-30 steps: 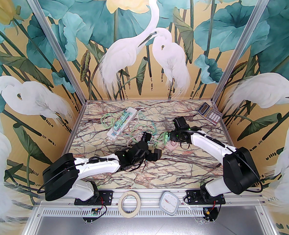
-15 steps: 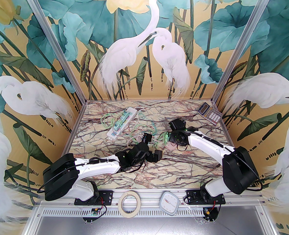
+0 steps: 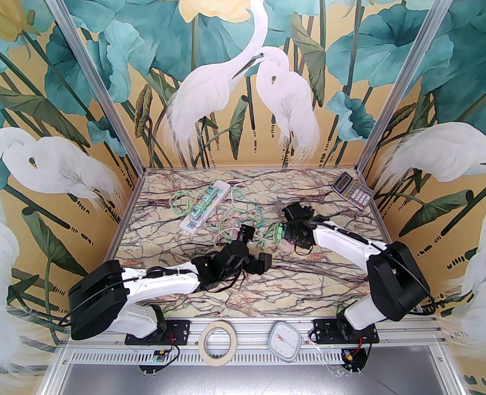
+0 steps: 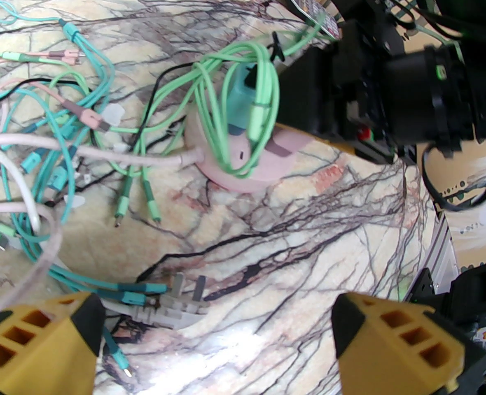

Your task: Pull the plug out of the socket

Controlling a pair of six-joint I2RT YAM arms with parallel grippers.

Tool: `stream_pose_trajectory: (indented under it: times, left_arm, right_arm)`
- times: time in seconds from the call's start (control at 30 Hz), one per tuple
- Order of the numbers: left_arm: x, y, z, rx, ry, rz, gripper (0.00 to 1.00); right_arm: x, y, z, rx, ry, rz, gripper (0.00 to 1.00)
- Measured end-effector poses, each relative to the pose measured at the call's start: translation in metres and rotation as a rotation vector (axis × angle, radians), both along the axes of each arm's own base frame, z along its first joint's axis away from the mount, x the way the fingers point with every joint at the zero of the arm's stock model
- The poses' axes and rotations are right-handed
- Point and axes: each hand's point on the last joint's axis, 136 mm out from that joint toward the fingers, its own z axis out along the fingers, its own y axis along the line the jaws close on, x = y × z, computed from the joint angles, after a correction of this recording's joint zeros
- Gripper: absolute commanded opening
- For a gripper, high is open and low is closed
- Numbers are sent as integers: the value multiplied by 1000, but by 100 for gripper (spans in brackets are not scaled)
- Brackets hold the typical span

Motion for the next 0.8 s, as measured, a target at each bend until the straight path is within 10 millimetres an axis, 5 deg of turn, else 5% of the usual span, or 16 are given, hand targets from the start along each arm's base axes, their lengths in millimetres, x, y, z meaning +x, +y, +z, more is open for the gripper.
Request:
stream_pose_trajectory:
  times: [0.3, 0.6, 0.8]
  left_arm:
    - [14, -30, -15, 43, 6, -9, 90]
    - [67, -50, -44, 54, 47, 88, 73]
    - [93, -53, -47, 21, 80, 108, 70]
  right_arm:
    - [0, 1, 7, -64, -17, 167, 35]
    - [-5, 0, 1, -59, -31, 226, 35]
    - [-1, -1, 2, -50, -58, 217, 35]
